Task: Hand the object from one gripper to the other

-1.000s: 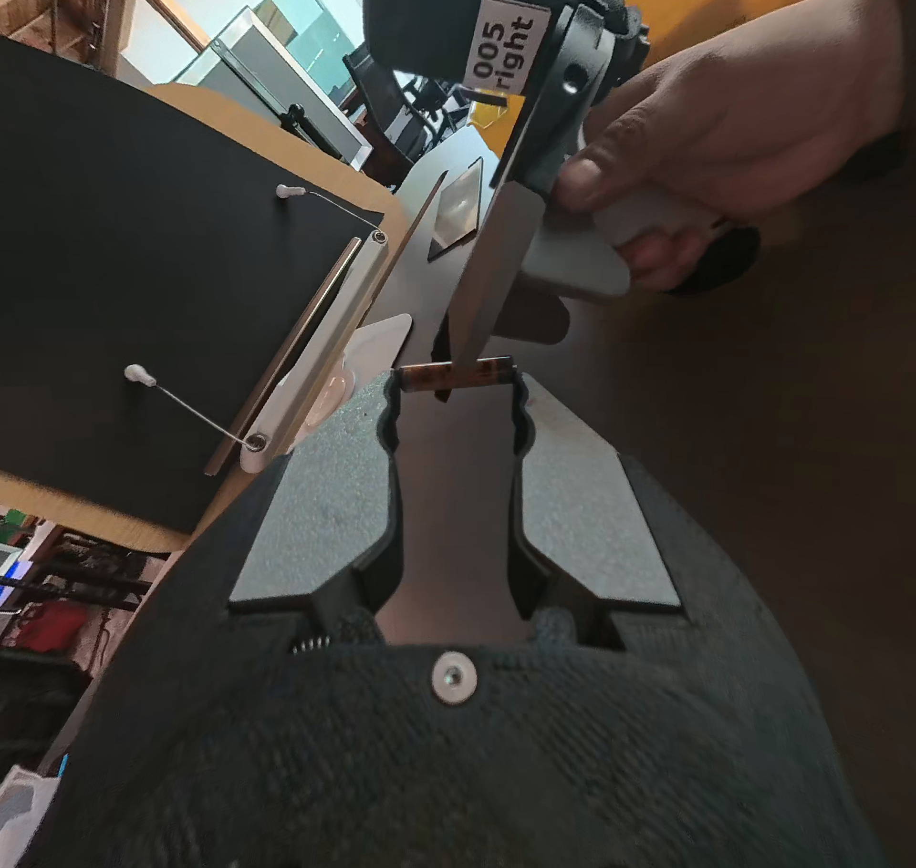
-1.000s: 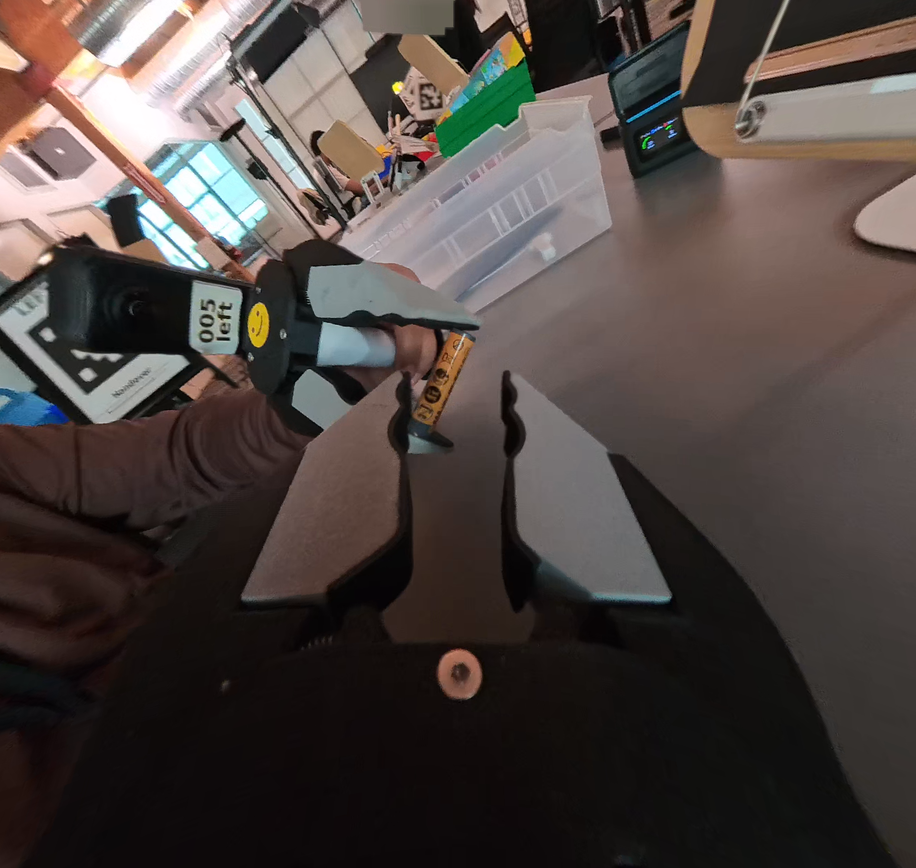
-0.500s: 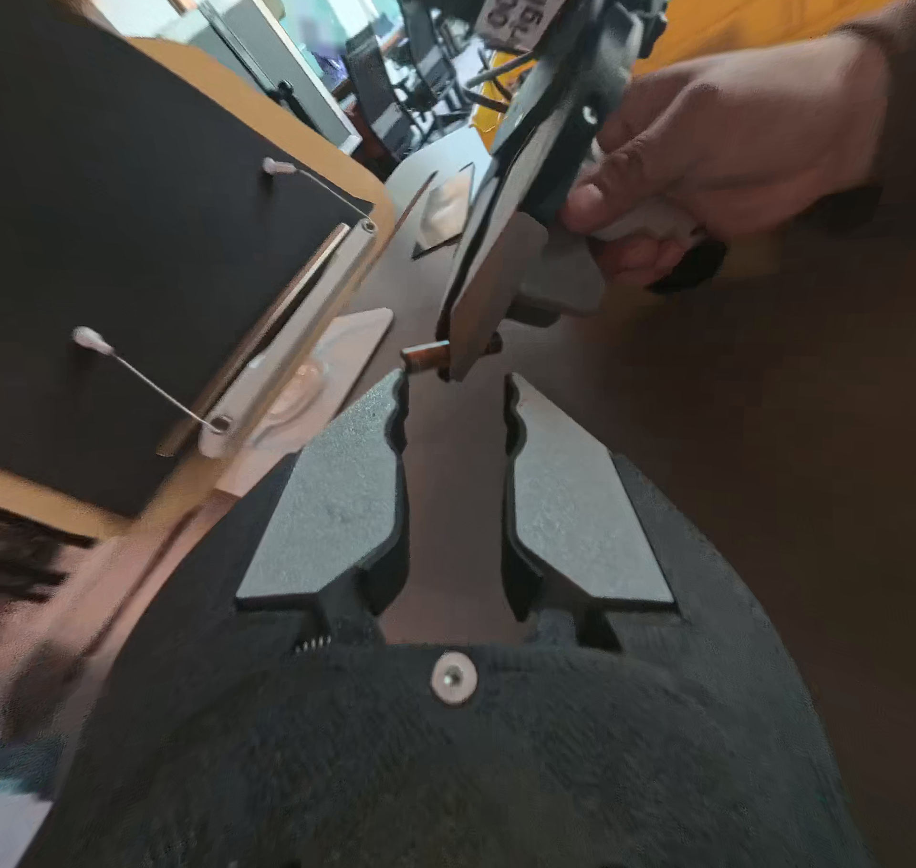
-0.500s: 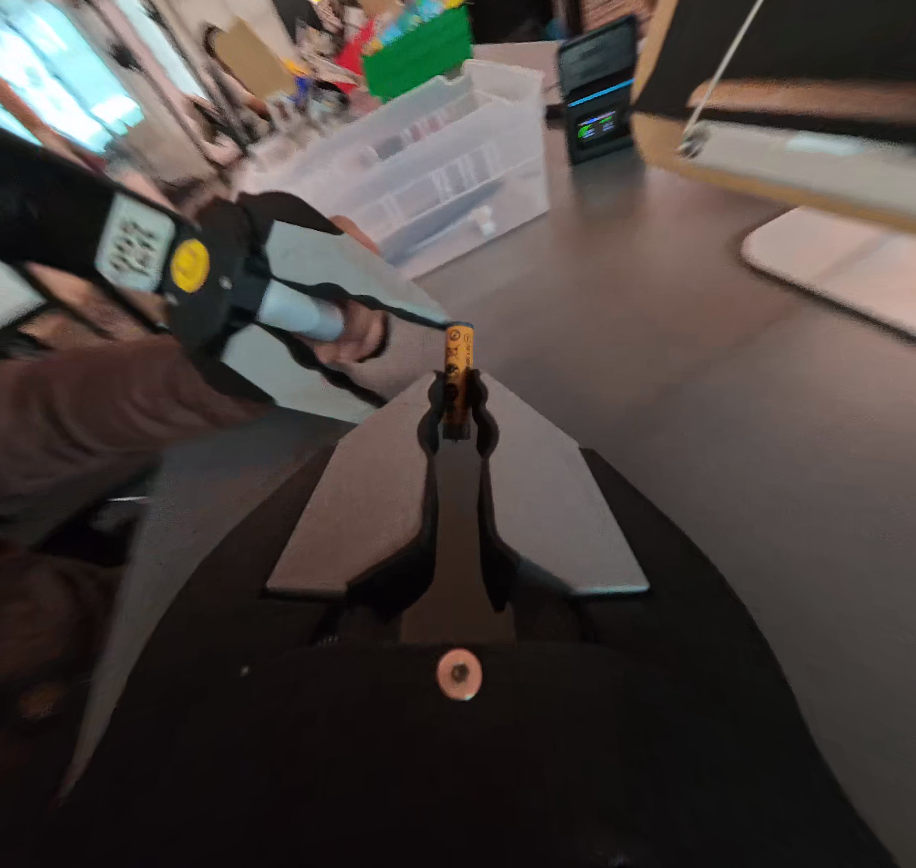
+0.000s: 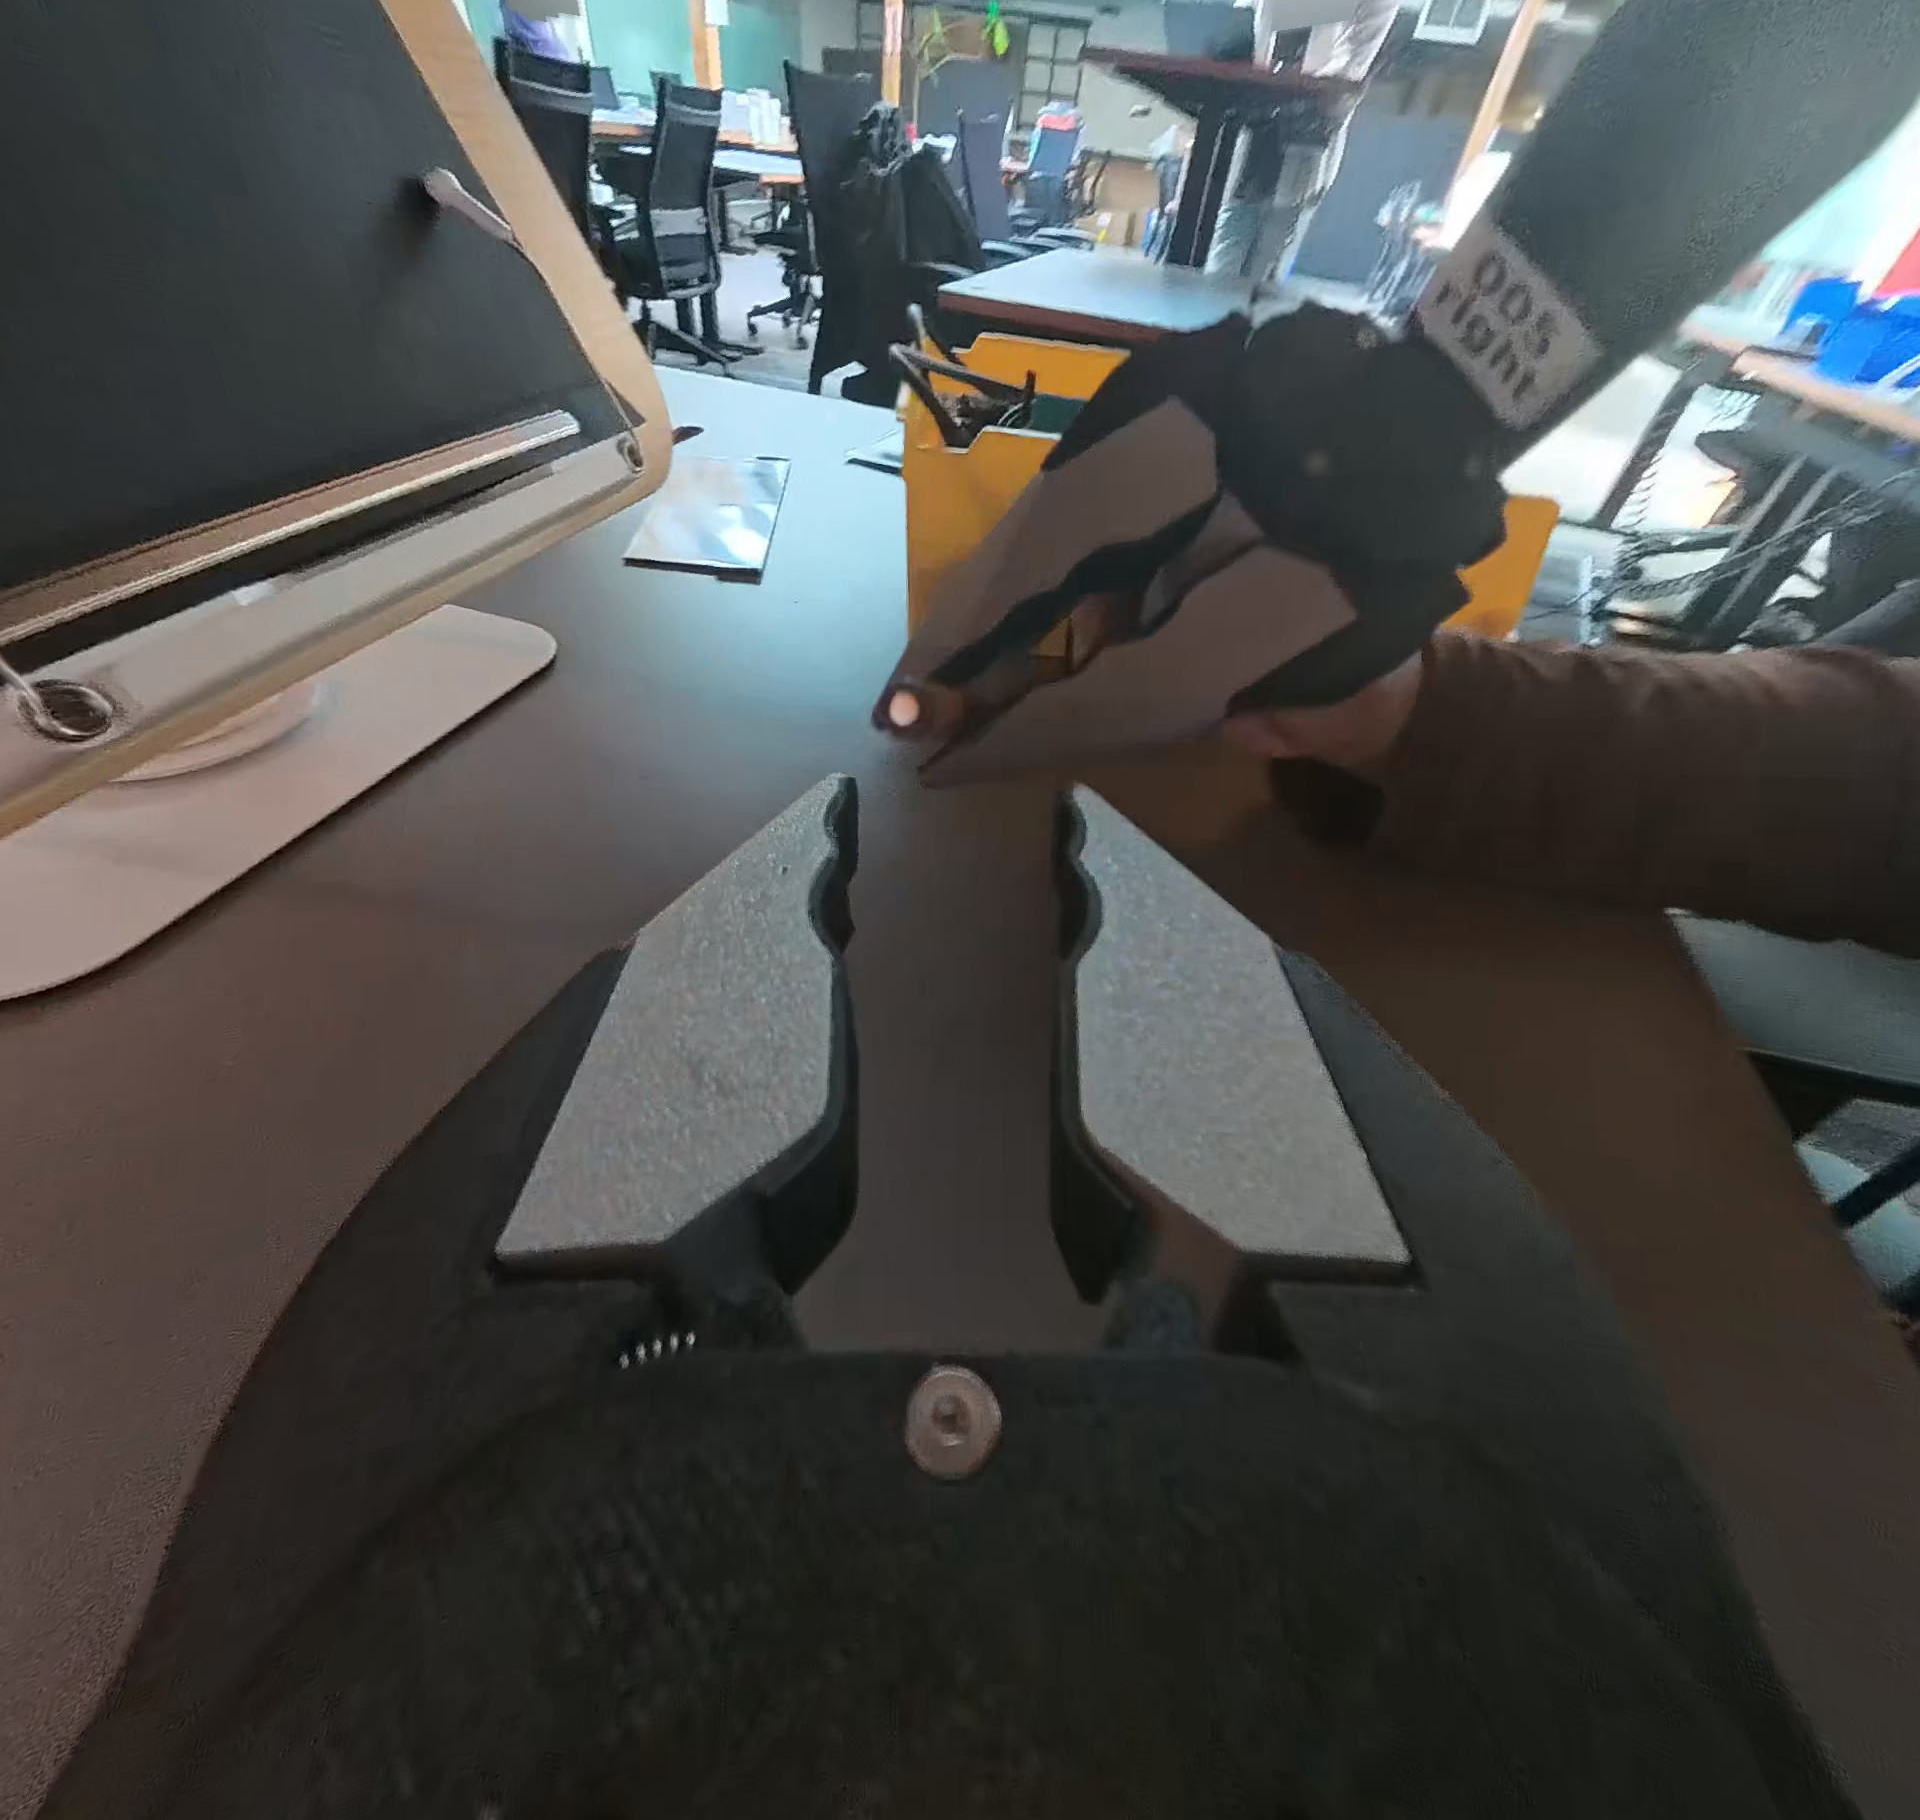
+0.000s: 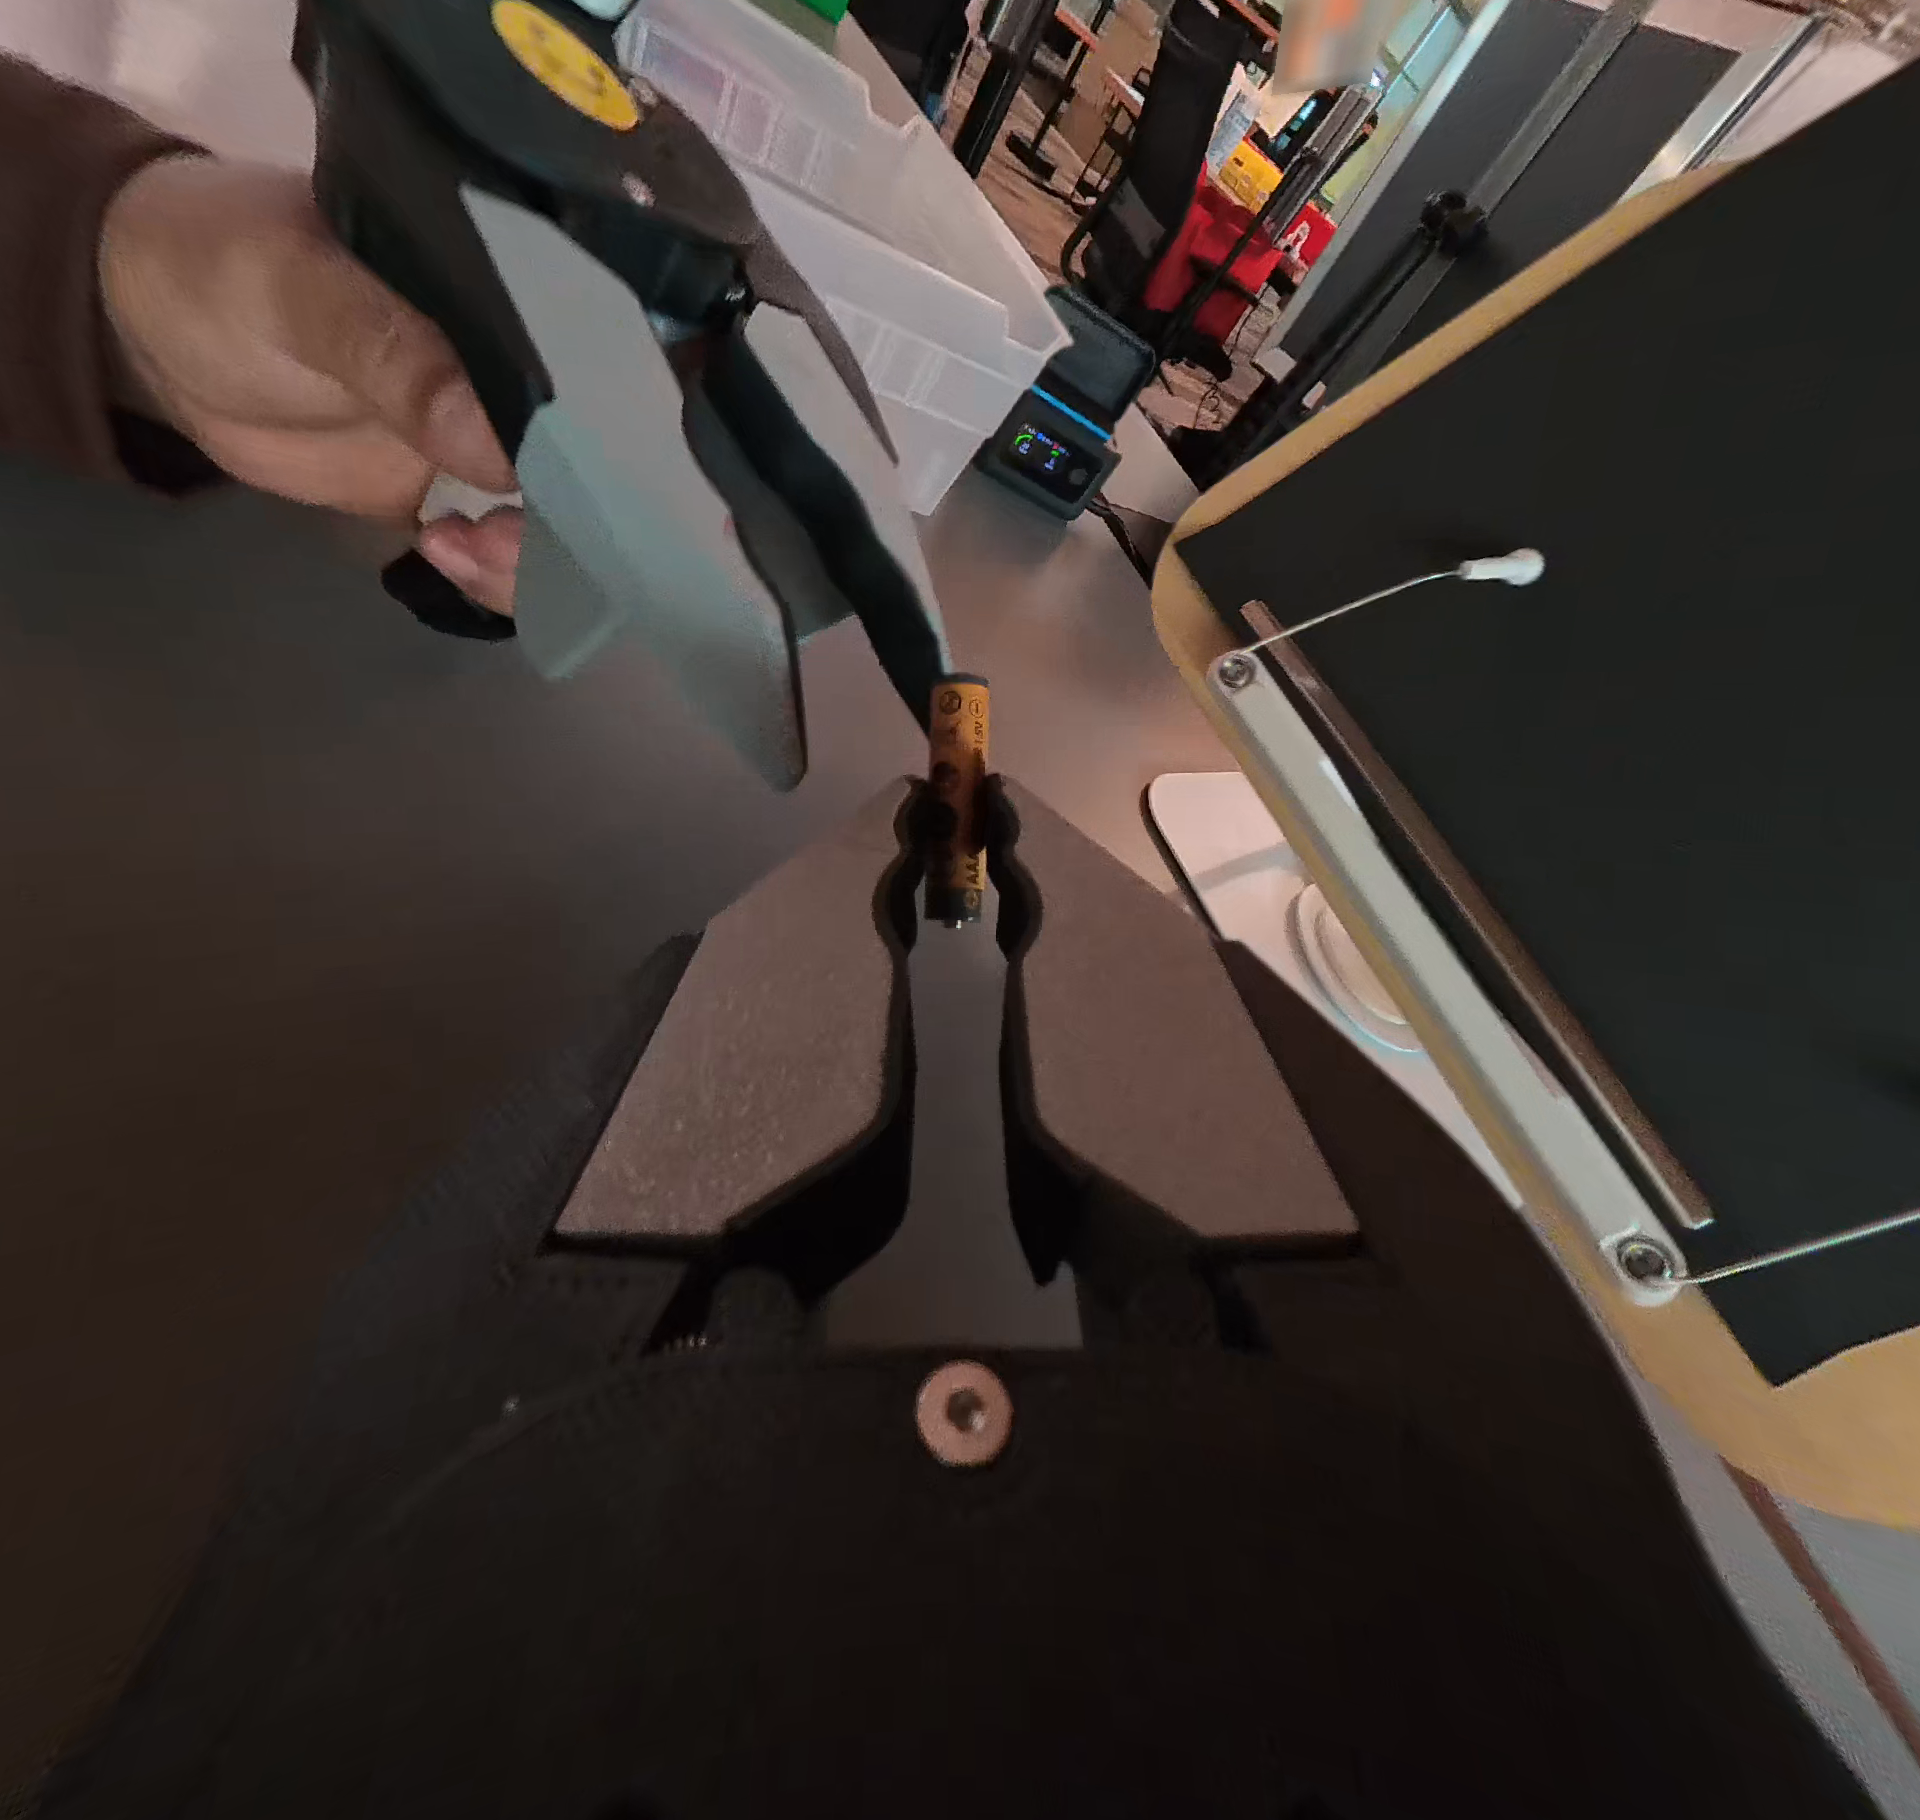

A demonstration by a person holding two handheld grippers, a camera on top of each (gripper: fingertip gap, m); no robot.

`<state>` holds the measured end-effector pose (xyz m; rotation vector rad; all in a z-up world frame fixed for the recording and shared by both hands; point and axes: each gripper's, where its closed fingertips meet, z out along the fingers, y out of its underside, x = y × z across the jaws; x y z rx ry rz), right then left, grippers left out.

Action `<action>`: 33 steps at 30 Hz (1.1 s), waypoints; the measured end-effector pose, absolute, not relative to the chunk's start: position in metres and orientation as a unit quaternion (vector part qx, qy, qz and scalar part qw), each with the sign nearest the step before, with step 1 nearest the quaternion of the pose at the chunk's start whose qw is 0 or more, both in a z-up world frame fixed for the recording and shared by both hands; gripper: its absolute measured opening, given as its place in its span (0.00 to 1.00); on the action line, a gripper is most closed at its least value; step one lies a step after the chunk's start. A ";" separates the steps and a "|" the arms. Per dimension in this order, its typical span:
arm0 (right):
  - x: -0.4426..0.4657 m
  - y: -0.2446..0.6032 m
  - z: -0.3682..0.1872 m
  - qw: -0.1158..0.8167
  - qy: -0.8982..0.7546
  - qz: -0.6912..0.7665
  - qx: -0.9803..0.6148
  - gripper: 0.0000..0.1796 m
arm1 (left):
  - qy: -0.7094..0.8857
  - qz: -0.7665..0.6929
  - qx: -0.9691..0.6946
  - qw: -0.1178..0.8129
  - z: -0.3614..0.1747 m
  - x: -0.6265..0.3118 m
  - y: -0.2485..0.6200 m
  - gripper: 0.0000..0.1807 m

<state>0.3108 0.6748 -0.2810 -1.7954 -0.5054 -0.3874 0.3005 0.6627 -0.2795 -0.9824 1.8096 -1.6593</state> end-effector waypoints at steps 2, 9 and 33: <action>0.309 0.676 -0.284 0.571 -0.225 -0.179 -0.769 0.04 | 0.658 -0.617 -0.362 0.236 -0.278 0.300 0.663 0.19; 0.313 0.676 -0.282 0.569 -0.227 -0.207 -0.762 0.04 | 0.648 -0.623 -0.375 0.226 -0.279 0.301 0.671 0.08; 0.313 0.683 -0.301 0.524 -0.237 -0.251 -0.778 0.11 | 0.672 -0.563 -0.367 0.311 -0.283 0.307 0.677 0.04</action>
